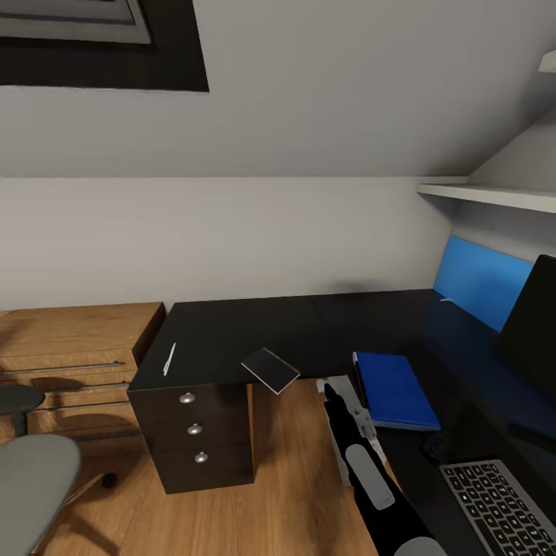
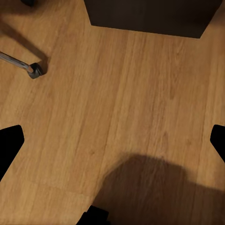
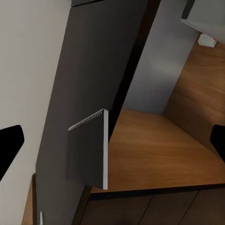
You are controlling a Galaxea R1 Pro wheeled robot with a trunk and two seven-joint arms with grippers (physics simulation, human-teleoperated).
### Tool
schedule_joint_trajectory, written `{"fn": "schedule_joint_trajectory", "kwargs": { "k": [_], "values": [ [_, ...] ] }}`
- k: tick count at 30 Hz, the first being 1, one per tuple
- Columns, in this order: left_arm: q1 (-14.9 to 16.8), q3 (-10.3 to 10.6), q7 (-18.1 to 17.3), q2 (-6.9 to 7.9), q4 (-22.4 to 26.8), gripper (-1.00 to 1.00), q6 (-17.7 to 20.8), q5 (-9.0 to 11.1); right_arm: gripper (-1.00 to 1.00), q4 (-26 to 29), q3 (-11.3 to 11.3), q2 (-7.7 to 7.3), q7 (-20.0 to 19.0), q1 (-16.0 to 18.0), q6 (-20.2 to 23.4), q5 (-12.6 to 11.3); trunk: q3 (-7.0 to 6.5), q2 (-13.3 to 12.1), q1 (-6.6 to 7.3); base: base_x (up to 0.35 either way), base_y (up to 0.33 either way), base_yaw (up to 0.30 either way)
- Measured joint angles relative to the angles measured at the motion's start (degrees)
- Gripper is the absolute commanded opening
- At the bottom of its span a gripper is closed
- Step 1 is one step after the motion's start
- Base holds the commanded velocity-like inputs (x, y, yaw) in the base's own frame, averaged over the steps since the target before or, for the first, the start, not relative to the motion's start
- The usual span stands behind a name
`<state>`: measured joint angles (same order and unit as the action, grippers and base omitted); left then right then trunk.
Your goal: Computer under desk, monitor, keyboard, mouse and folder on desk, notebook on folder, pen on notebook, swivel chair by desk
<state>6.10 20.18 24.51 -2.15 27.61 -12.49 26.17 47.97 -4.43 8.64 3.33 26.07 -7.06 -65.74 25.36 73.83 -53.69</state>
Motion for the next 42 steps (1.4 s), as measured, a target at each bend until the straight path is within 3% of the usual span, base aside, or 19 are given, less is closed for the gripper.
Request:
{"fn": "schedule_joint_trajectory", "kwargs": {
  "k": [12,21,34,42],
  "values": [
    [0.0,0.0,0.0,-0.01,0.0,1.0,0.0,-0.05,1.0,-0.03,0.1,0.17,0.07,0.0,-0.12,-0.1,0.0,0.0,0.0,0.0,0.007,0.0],
    [0.0,0.07,-0.07,-0.01,0.01,1.0,-0.01,-0.05,1.0,-0.24,-0.07,0.25,0.0,0.0,-0.76,-0.12,0.0,0.0,0.0,0.0,0.271,0.01],
    [-0.01,-0.05,0.09,0.0,0.1,1.0,-0.01,-0.05,1.0,-0.29,-0.06,0.21,0.01,0.0,-0.95,-0.11,-0.35,0.0,0.0,0.0,0.07,0.184],
    [0.0,-0.34,0.19,-0.01,0.09,1.0,0.08,0.26,1.0,-0.22,-0.06,0.03,0.0,0.0,-0.55,-0.11,1.05,3.2,-1.75,0.0,0.001,0.025]
  ]
}}
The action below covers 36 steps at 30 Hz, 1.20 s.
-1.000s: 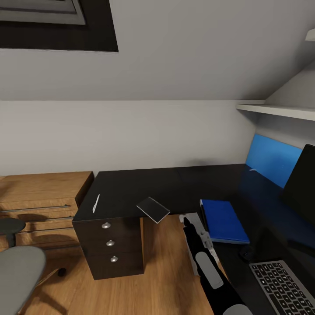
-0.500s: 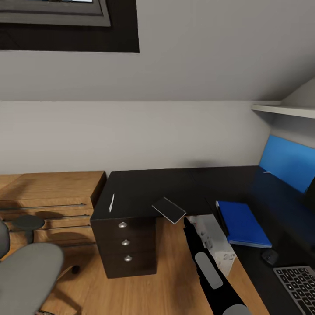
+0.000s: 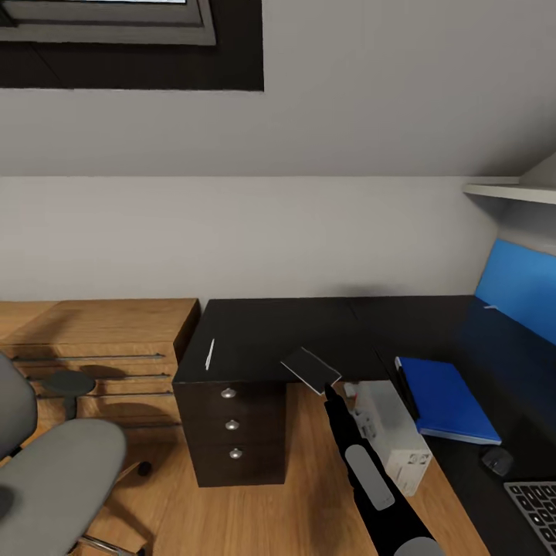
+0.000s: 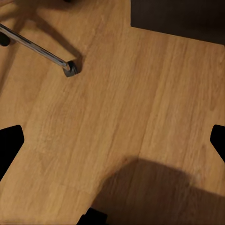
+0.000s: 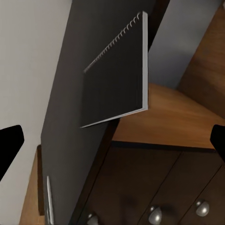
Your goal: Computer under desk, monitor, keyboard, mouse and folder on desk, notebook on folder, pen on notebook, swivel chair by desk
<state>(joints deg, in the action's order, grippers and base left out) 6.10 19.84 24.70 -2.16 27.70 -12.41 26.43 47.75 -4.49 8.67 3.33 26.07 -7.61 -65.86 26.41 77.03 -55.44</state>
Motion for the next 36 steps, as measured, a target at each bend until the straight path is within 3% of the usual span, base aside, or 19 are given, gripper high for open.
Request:
{"fn": "schedule_joint_trajectory", "kwargs": {
  "k": [23,28,30,32,33,36],
  "values": [
    [0.0,0.03,-0.49,0.0,0.68,1.0,-0.07,-0.01,1.0,0.1,0.17,-0.15,0.0,0.0,0.09,0.0,4.13,9.23,-5.05,0.0,0.0,0.0],
    [0.0,-0.1,-0.55,0.68,6.64,1.0,0.65,0.14,1.0,0.22,0.22,-0.18,0.0,0.0,0.04,0.0,5.03,11.23,-6.15,0.0,0.0,0.0],
    [0.01,-0.1,-0.48,1.46,11.15,1.0,2.8,0.61,1.0,0.25,0.24,-0.15,0.0,0.0,0.03,0.0,5.39,12.04,-6.59,0.0,0.0,0.0],
    [0.01,-0.09,-0.47,2.04,16.11,1.0,7.73,1.42,1.0,0.26,0.25,-0.13,0.0,0.0,0.0,0.0,5.74,12.84,-7.03,0.0,0.0,0.0],
    [0.04,-0.14,-0.56,3.17,23.84,1.0,18.68,3.68,1.0,0.32,0.25,-0.11,0.06,0.0,0.01,-0.01,5.92,13.23,-7.25,0.0,0.0,0.0],
    [0.02,-0.16,-0.49,4.32,32.75,1.0,27.89,6.11,1.0,0.34,0.26,-0.06,0.08,0.0,0.02,0.0,6.46,14.44,-7.91,0.0,0.0,0.0]
  ]
}}
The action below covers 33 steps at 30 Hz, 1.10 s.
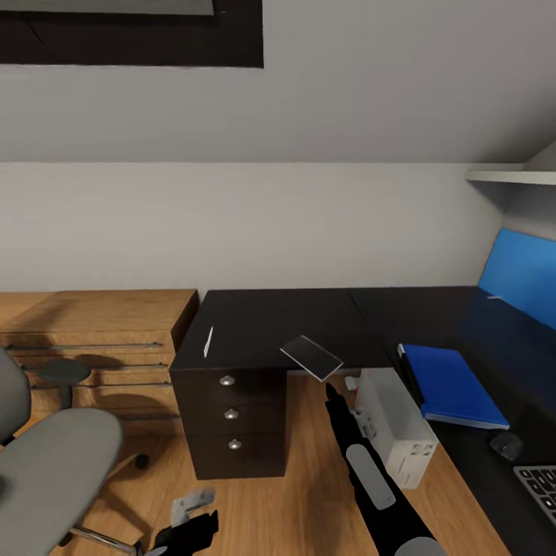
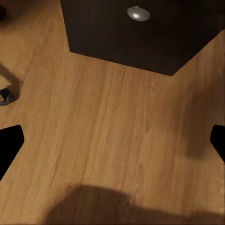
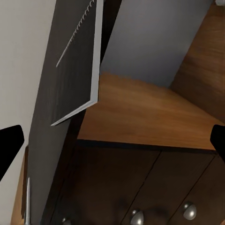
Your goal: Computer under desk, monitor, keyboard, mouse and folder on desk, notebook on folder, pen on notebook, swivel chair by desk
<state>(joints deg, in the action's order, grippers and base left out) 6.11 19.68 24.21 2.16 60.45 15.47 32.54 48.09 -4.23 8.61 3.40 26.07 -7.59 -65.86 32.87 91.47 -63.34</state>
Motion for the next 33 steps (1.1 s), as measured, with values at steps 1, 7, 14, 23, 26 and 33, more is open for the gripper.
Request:
{"fn": "schedule_joint_trajectory", "kwargs": {
  "k": [1,7,14,23,26,33],
  "values": [
    [0.0,0.0,0.0,0.22,1.84,1.0,1.79,0.77,1.0,0.02,0.0,-0.01,0.0,0.0,0.0,0.0,0.18,0.4,-0.22,0.0,0.0,0.0],
    [-0.01,0.2,1.44,0.79,12.54,1.0,12.57,5.94,1.0,0.09,0.12,-0.1,-0.01,0.0,0.0,0.0,1.26,2.81,-1.54,0.0,0.0,0.0],
    [-0.02,0.02,3.61,0.84,6.3,1.0,14.46,7.02,1.0,0.03,0.2,-0.13,-0.14,0.0,-0.07,-0.01,2.52,5.61,-3.08,0.0,0.0,0.0],
    [-0.01,-0.23,3.59,1.01,1.43,1.0,12.09,6.91,1.0,-0.13,0.18,-0.19,-0.09,0.0,0.04,-0.05,4.13,9.23,-5.05,0.0,0.0,0.0],
    [-0.01,-0.16,3.59,1.02,1.21,1.0,11.72,6.8,1.0,-0.23,0.05,-0.22,-0.08,0.0,0.77,-0.07,4.32,9.64,-5.28,0.0,0.0,0.0],
    [-0.01,0.24,3.52,0.96,-1.41,1.0,10.8,6.57,1.0,-0.14,-0.09,-0.24,-5.43,0.0,4.43,-0.07,4.32,9.65,-5.27,0.036,0.0,0.0]
  ]
}}
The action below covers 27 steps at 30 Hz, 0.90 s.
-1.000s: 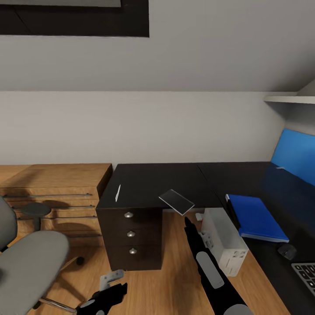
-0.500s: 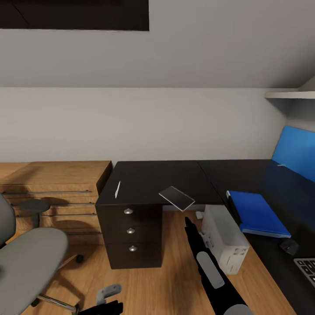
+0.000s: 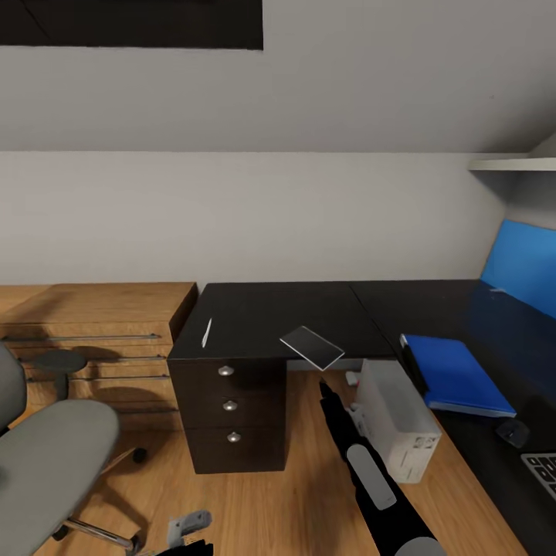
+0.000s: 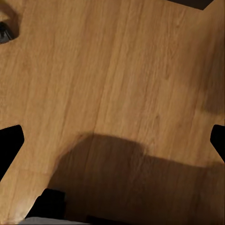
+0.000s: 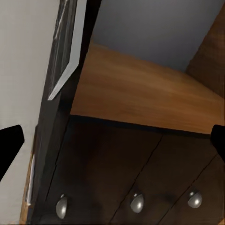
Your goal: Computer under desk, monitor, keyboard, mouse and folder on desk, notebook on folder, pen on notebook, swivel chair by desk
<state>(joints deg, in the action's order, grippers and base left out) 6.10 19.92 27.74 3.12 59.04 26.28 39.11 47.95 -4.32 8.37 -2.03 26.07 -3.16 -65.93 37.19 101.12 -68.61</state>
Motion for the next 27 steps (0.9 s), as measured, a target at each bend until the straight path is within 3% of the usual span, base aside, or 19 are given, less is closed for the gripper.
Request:
{"fn": "schedule_joint_trajectory", "kwargs": {
  "k": [4,7,27],
  "values": [
    [0.0,0.24,-0.15,-0.06,-0.72,1.0,-4.52,0.09,1.0,0.0,0.02,0.0,-2.93,0.0,0.11,0.0,0.0,0.0,0.01,0.239,0.0,0.0],
    [0.0,1.02,-0.19,-0.05,-0.82,1.0,-5.8,0.15,1.0,0.0,0.05,0.0,-3.36,0.0,0.13,0.0,0.0,0.0,0.0,0.097,0.0,0.0],
    [0.0,2.25,-0.04,-0.03,-0.95,1.0,-6.57,0.21,1.0,0.0,0.13,-0.07,-3.56,0.0,0.13,0.0,0.0,0.0,-0.01,0.121,0.0,0.0]
  ]
}}
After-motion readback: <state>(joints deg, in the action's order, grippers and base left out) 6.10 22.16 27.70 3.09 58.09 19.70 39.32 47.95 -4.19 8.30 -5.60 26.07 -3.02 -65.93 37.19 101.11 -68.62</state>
